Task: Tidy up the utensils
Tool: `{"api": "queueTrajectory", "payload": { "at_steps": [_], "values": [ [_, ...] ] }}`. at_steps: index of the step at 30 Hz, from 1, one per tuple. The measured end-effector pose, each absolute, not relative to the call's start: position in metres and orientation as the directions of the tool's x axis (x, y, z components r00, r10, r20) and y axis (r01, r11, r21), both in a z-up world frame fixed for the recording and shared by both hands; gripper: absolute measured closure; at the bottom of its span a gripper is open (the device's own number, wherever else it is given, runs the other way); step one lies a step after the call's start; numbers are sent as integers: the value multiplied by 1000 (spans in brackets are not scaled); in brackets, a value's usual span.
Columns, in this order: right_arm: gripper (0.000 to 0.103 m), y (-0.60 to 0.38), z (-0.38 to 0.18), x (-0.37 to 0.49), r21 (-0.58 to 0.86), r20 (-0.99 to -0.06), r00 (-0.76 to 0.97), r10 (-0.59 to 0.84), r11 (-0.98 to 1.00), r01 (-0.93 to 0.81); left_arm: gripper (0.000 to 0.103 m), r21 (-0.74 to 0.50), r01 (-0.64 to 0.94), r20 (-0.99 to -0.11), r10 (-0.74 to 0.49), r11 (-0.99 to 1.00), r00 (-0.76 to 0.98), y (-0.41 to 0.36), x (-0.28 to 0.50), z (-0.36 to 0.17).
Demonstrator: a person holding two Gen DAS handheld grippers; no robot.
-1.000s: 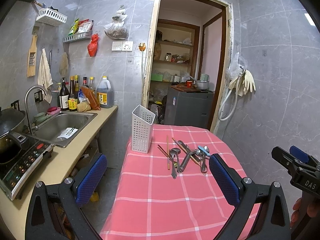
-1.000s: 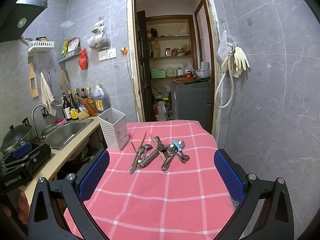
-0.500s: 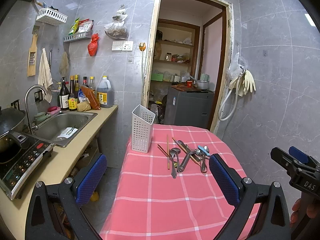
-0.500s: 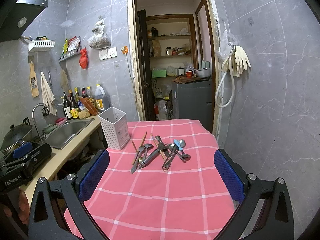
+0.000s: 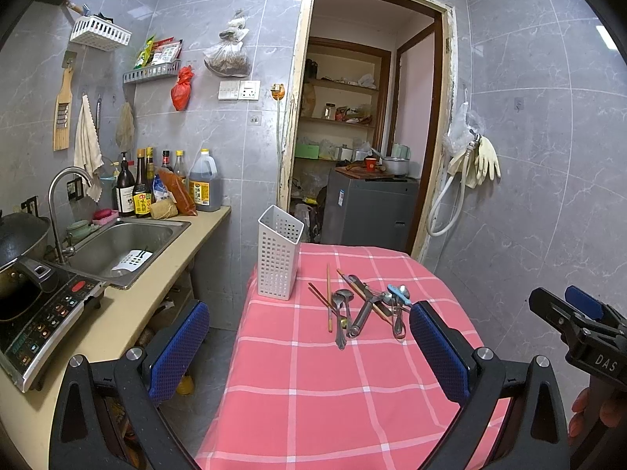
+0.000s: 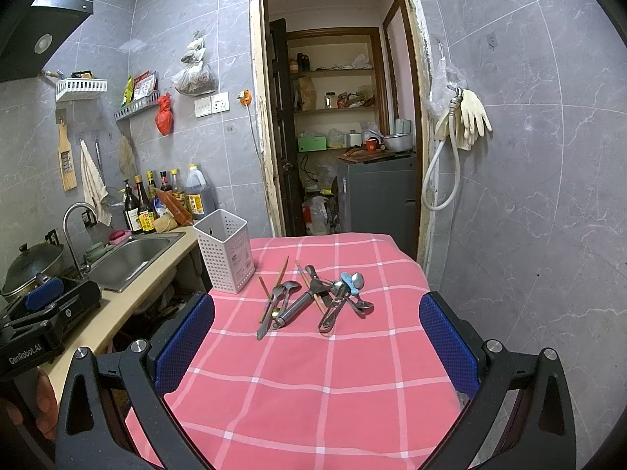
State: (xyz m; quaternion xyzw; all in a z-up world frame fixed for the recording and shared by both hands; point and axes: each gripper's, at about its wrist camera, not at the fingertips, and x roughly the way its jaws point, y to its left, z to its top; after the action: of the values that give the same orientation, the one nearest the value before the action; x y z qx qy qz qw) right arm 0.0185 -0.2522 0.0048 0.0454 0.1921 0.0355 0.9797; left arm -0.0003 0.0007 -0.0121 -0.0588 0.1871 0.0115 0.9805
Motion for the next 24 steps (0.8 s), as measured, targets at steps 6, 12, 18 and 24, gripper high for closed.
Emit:
{"api": "queueTrajectory", "payload": {
  "at_steps": [6, 12, 18, 24],
  "values": [
    [1, -253, 4, 19, 103, -374, 924, 87, 993, -52, 0, -112, -45, -369, 0, 993, 929, 0, 0, -10],
    [1, -253, 4, 18, 105, -374, 923, 86, 993, -51, 0, -111, -45, -369, 1, 993, 930, 4, -2, -20],
    [1, -253, 4, 19, 103, -374, 924, 85, 993, -50, 0, -111, -42, -370, -2, 993, 929, 5, -2, -27],
    [1, -253, 5, 19, 104, -374, 923, 86, 993, -50, 0, -112, -40, -372, -4, 993, 928, 5, -3, -29]
  ]
}}
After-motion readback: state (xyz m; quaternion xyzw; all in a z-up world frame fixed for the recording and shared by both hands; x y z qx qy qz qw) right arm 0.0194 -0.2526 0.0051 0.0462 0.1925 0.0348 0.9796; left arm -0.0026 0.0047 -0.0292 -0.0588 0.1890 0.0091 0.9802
